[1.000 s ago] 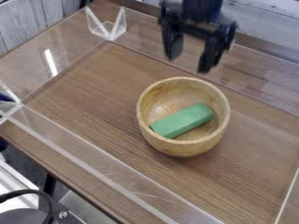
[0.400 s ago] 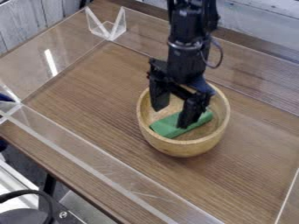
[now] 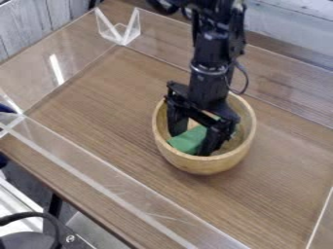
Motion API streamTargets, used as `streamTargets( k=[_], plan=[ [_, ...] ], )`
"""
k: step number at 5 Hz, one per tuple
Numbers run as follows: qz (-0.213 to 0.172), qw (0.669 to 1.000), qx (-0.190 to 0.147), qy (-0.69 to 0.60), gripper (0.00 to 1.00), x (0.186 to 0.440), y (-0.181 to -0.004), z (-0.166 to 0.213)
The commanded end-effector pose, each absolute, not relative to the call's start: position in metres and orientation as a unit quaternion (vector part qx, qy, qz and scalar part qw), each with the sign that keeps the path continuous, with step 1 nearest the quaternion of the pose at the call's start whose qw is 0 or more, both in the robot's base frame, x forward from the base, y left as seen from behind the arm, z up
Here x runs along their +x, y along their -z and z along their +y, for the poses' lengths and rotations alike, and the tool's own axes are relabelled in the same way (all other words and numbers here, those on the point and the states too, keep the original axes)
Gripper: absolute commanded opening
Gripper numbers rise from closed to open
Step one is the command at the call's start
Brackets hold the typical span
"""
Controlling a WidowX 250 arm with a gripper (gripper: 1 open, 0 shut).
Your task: Remove the green block from inside the brown bowl and put it on the table
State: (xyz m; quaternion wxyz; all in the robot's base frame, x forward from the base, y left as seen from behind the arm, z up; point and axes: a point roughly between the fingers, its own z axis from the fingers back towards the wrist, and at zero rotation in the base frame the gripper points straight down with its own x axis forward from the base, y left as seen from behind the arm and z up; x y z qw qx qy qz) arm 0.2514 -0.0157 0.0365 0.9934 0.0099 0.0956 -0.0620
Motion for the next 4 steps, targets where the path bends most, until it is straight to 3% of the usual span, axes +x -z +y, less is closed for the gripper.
streamTargets(
  k=[1, 3, 4],
  plan=[
    [0.082, 0.995, 0.001, 0.062, 1.00, 0.2621, -0.0396, -0.0197],
    [0.089, 0.994, -0.029, 0.062, 1.00, 0.2645, -0.0378, -0.0254],
    [0.080, 0.995, -0.020, 0.062, 1.00, 0.2678, -0.0330, -0.0259]
  ],
)
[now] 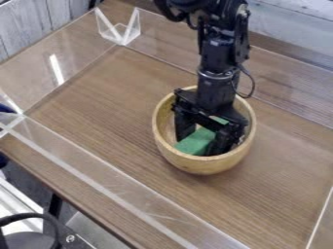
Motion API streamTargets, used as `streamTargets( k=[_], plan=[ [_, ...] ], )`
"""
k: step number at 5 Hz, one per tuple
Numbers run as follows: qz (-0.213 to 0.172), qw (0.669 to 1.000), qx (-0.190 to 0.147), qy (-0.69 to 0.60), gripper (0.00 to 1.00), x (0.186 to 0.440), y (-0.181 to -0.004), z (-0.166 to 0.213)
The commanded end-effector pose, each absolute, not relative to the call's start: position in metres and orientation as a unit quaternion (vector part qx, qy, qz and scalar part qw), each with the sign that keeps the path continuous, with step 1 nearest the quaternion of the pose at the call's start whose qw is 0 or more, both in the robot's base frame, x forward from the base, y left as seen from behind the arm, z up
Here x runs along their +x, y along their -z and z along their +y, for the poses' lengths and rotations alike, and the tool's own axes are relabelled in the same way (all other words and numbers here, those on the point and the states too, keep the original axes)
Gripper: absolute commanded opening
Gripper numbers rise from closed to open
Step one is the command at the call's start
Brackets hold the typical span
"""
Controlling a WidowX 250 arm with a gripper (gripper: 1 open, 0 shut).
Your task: Remove the green block from inside the brown bowl and put it on the table
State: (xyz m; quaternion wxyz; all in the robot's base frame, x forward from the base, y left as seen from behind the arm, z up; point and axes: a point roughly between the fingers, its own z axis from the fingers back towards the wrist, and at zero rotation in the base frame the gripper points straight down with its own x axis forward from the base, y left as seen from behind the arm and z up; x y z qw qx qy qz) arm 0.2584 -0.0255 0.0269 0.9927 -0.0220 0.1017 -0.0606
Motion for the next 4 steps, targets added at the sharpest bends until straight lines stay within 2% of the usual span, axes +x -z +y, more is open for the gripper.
streamTargets(
  k=[1, 3, 4],
  plan=[
    [0.073, 0.995, -0.012, 0.062, 1.00, 0.271, -0.027, -0.026],
    [0.082, 0.994, -0.024, 0.062, 1.00, 0.281, -0.035, -0.018],
    [0.072, 0.995, -0.017, 0.069, 1.00, 0.288, -0.027, -0.013]
  ],
)
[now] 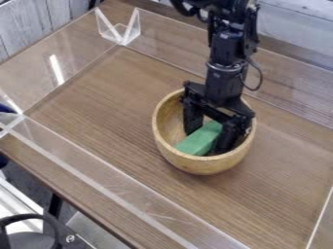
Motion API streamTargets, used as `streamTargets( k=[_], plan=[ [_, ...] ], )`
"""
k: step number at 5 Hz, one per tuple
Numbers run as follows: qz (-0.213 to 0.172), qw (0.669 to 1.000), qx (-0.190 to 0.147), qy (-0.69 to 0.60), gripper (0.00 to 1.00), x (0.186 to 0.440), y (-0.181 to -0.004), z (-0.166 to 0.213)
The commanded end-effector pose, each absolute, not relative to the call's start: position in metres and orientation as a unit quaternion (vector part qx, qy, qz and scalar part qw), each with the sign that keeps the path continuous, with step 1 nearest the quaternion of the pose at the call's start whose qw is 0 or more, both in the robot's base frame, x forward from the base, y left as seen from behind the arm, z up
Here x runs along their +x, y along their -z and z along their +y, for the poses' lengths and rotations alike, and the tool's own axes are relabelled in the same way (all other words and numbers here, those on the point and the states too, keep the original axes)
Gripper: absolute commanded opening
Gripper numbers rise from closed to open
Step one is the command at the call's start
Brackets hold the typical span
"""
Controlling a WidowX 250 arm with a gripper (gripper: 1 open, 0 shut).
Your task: Remove the green block from inside the brown bowl and put it on the table
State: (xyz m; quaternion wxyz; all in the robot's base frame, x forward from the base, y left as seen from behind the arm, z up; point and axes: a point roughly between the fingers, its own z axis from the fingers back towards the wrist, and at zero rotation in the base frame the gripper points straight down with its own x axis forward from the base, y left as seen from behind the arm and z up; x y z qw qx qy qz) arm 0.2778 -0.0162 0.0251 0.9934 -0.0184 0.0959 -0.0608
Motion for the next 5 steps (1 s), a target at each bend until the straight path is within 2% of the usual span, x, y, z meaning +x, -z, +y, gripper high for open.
streamTargets(
  k=[1, 3, 5],
  plan=[
    [0.063, 0.995, -0.010, 0.075, 1.00, 0.295, -0.021, -0.008],
    [0.060, 0.995, 0.016, 0.082, 1.00, 0.290, -0.013, -0.014],
    [0.064, 0.994, 0.019, 0.092, 1.00, 0.289, -0.013, -0.003]
  ],
)
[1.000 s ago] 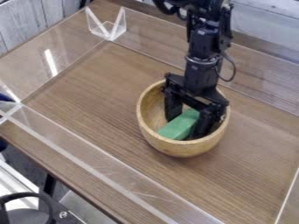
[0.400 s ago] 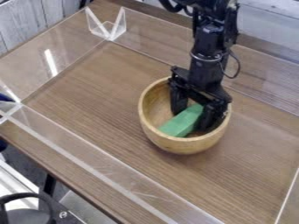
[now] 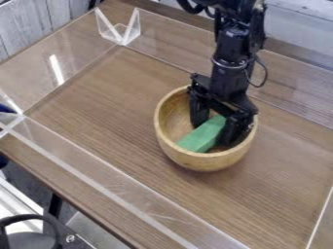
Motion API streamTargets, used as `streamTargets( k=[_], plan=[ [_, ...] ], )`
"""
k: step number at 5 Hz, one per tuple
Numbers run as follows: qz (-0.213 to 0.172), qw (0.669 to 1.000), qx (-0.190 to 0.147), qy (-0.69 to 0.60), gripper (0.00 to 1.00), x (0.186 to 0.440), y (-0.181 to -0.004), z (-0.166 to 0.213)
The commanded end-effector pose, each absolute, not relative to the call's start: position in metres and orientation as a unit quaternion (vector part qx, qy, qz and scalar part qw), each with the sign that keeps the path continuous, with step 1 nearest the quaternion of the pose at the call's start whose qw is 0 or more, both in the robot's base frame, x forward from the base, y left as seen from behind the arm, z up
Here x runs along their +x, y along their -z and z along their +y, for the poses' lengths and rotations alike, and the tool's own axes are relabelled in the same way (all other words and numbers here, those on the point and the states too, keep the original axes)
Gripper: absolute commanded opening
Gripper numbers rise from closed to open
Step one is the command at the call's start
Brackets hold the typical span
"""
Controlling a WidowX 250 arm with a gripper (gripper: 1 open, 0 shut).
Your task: Remove the green block from inside the brown bowl and put it on the table
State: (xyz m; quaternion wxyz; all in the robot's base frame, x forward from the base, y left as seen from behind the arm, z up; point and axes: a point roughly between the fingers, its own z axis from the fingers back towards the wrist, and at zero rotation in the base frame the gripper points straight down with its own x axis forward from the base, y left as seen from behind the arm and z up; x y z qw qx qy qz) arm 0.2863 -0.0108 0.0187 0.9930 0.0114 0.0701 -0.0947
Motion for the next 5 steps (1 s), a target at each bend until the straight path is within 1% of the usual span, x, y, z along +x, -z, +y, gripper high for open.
streamTargets(
  k=[1, 2, 3, 4, 5],
  plan=[
    [0.066, 0.993, 0.020, 0.096, 1.00, 0.288, -0.013, 0.003],
    [0.062, 0.994, 0.011, 0.087, 1.00, 0.287, -0.014, 0.003],
    [0.063, 0.993, 0.010, 0.103, 0.00, 0.290, -0.016, 0.002],
    [0.058, 0.991, 0.008, 0.121, 0.00, 0.294, -0.025, 0.001],
    [0.044, 0.992, 0.018, 0.116, 0.00, 0.296, -0.037, 0.001]
  ],
)
